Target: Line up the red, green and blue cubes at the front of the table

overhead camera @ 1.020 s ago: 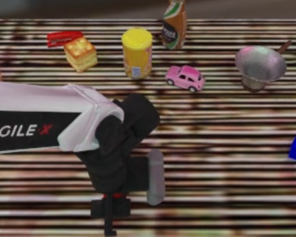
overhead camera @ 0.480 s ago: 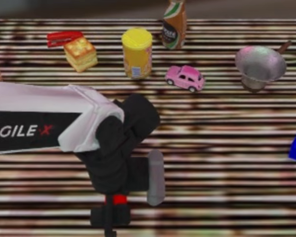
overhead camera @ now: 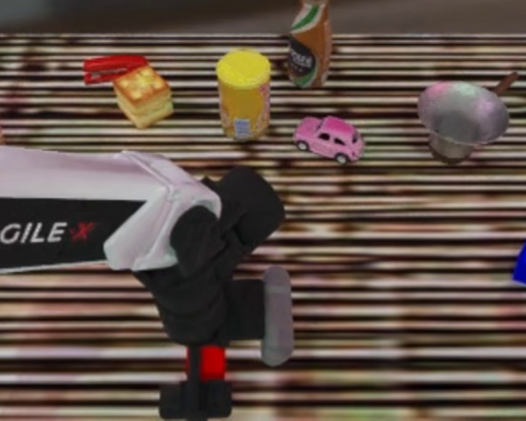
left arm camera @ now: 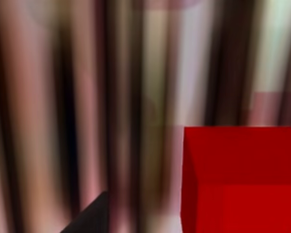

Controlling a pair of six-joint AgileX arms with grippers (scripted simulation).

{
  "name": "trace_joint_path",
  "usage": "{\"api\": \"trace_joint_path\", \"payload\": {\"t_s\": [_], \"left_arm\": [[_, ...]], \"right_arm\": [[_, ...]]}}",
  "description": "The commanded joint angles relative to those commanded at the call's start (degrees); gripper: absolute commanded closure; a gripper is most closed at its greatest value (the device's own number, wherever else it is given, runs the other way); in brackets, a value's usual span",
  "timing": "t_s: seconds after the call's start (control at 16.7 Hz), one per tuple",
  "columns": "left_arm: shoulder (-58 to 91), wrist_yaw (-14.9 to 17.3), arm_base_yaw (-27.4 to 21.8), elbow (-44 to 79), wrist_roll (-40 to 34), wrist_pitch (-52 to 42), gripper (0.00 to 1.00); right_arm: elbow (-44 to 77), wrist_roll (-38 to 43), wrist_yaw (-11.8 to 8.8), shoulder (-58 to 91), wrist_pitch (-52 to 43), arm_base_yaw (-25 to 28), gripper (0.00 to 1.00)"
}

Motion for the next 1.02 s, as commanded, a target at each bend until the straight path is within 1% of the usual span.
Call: {"api": "trace_joint_path", "payload": {"t_s": [0.24, 0.66, 1.02], "left_arm": [[-0.3, 0.0, 0.0, 0.8, 0.2, -1.0, 0.00], [-5.7, 0.0, 1.2, 8.9, 0.1, -15.0, 0.00], [-6.1, 0.0, 1.1, 9.6, 0.1, -15.9, 0.00]], "right_arm": [[0.0, 0.0, 0.0, 0.0, 0.0, 0.0, 0.00], [0.0, 0.0, 0.0, 0.0, 0.0, 0.0, 0.00], [0.0, 0.0, 0.0, 0.0, 0.0, 0.0, 0.00]]}}
